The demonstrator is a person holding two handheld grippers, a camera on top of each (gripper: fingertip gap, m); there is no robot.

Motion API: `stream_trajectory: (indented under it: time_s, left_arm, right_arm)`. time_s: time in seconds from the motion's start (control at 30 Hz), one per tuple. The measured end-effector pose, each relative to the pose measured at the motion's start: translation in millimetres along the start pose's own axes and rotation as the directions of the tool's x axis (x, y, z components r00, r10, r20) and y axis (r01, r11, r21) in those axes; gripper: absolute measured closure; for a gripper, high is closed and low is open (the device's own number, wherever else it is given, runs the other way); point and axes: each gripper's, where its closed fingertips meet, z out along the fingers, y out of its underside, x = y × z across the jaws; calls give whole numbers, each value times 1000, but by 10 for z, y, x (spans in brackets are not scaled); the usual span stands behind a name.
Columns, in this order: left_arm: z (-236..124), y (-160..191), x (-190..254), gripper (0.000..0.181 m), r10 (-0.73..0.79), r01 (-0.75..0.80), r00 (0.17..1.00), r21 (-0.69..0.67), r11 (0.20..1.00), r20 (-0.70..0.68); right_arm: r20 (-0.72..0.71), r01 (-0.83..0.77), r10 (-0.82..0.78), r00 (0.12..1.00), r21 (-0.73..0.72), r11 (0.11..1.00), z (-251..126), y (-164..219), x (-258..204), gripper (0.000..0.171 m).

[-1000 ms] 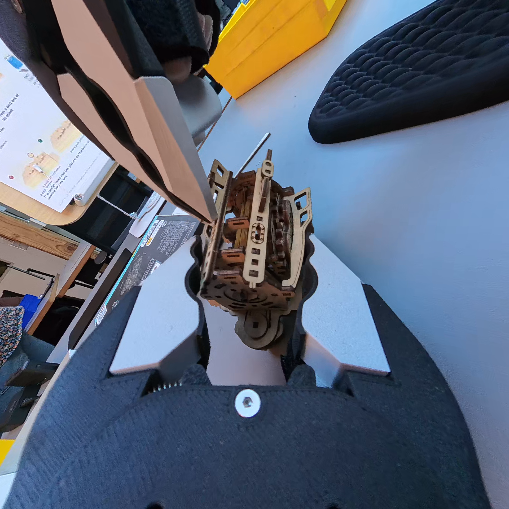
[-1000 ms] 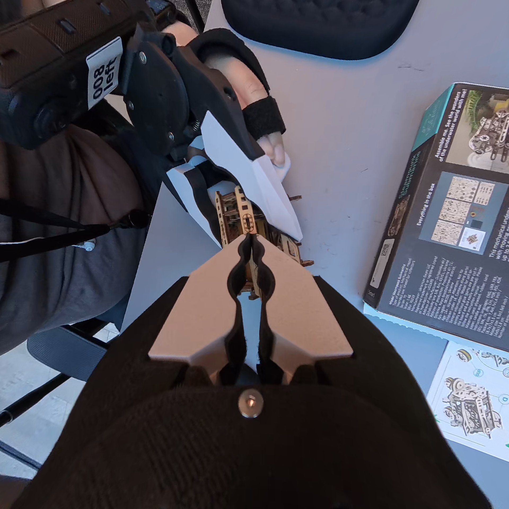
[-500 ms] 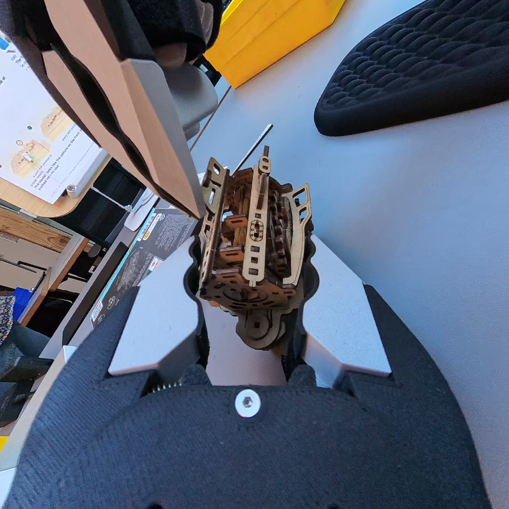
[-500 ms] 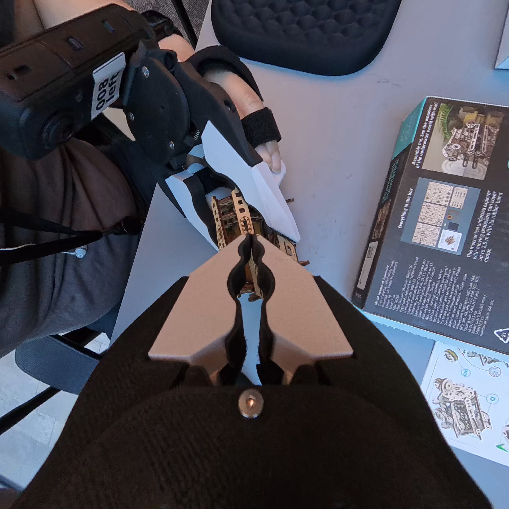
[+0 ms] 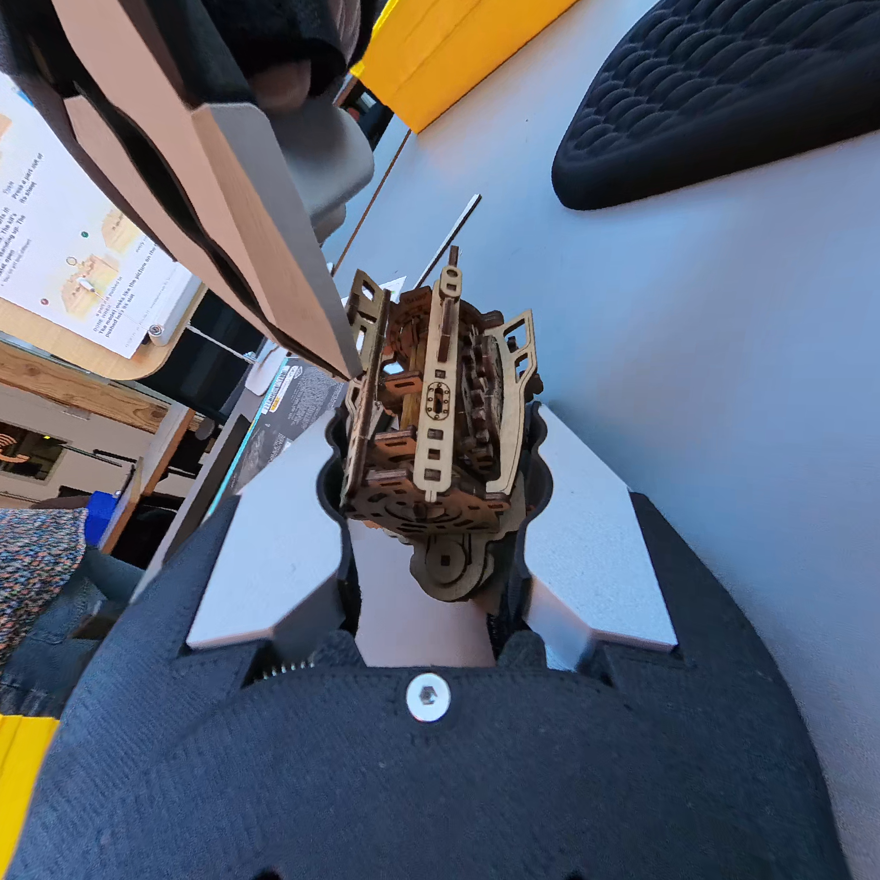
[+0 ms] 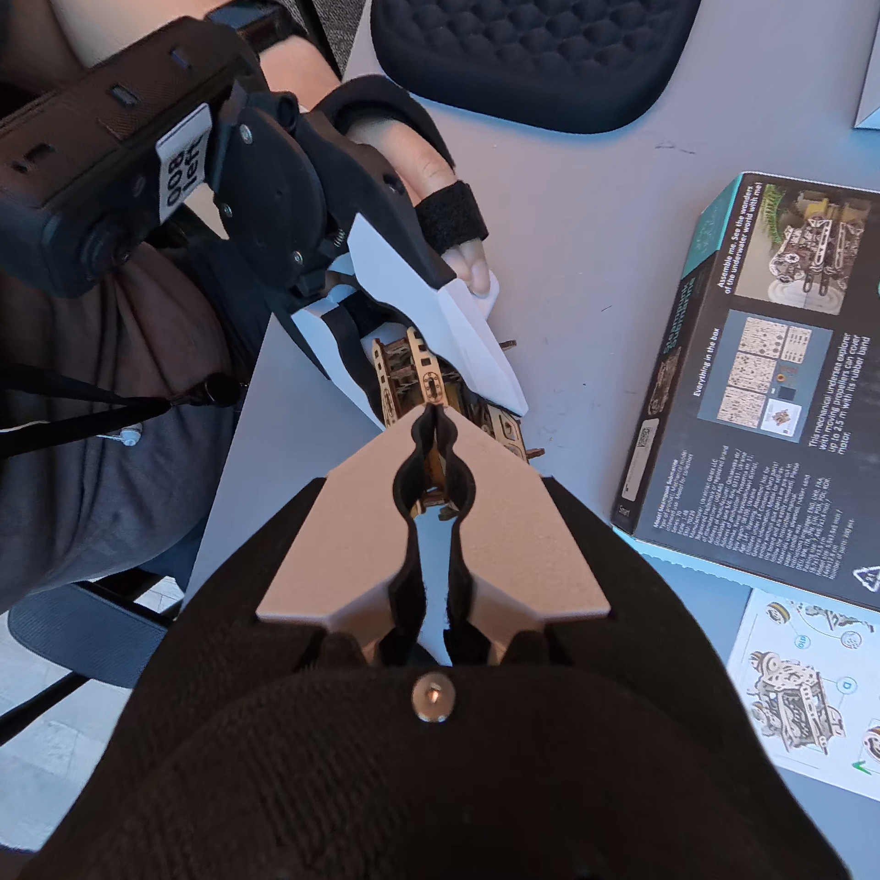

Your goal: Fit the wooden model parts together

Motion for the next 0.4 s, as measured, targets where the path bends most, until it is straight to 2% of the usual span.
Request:
stream_trajectory:
  time_s: [0.4]
  left_arm:
    - [158,94,-148,107,146,-144,988,-47,988,53]
  right_arm:
    - [-55,-10,11,998,15,1000,-59,-9,147,171]
